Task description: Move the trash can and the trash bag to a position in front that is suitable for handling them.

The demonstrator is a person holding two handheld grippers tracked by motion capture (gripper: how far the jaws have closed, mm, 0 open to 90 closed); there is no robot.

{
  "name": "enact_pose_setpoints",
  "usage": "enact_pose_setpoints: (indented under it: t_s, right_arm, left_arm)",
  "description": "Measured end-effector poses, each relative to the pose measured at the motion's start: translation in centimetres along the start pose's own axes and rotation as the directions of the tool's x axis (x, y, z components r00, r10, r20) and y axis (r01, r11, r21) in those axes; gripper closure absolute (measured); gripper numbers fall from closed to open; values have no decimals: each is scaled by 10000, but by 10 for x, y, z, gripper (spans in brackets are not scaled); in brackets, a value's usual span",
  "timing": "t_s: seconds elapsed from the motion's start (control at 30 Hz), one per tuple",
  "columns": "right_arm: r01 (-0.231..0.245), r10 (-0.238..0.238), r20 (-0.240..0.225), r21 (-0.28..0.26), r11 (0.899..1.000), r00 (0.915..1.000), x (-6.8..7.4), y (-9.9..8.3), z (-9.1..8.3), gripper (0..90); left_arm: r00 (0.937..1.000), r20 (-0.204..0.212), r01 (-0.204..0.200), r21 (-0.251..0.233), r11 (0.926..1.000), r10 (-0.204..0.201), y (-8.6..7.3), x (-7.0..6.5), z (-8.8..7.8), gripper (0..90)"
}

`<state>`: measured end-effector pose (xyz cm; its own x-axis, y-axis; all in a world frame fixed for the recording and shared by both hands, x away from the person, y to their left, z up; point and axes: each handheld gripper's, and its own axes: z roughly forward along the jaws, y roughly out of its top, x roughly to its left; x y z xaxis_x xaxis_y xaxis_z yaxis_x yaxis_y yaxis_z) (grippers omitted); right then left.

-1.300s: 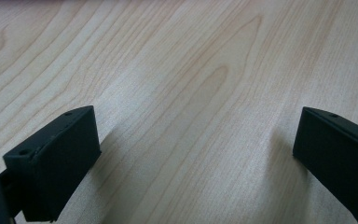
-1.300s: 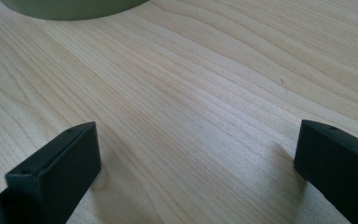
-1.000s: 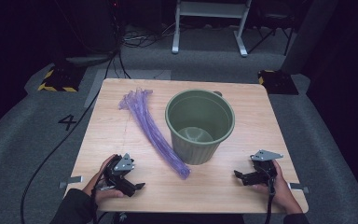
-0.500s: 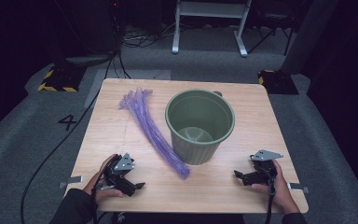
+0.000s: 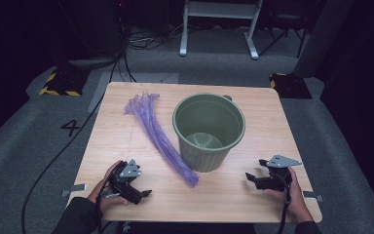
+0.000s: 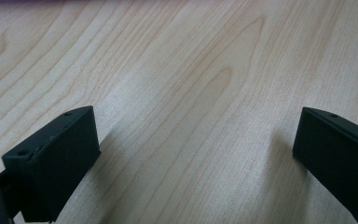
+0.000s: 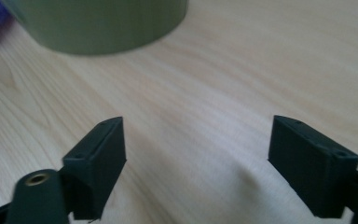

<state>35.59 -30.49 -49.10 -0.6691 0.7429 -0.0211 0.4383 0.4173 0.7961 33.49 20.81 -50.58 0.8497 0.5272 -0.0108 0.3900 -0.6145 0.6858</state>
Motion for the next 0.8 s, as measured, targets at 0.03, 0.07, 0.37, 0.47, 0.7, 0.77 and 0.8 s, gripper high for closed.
enact_pose_setpoints:
  t_s: [0.03,0.07,0.37,0.47,0.7,0.77,0.8]
  right_arm:
    - [62,-62,-8,-110,9999,10000,1,2,-2,216]
    - [168,-168,5,-210,9996,9999,2,6,-4,218]
    - [549,-573,-223,-948,9940,9981,8,33,-19,231]
    - [665,-705,-332,-1069,9920,9970,9,40,-20,225]
    - [789,-872,-546,-1391,9871,9947,13,53,-23,218]
    - [824,-925,-615,-1492,9854,9938,14,56,-25,217]
    - [849,-960,-658,-1555,9842,9932,15,59,-26,217]
  left_arm:
    - [10000,-7,7,-1,10000,-7,0,0,0,0]
    - [10000,0,0,0,10000,0,0,0,0,0]
    - [10000,-10,18,4,10000,-18,0,1,0,0]
    - [10000,-7,27,-2,10000,-27,0,1,0,0]
    - [10000,4,23,-4,10000,-23,0,1,0,0]
    - [10000,1,17,-1,10000,-17,0,1,0,1]
    - [10000,3,37,-14,10000,-37,0,1,0,0]
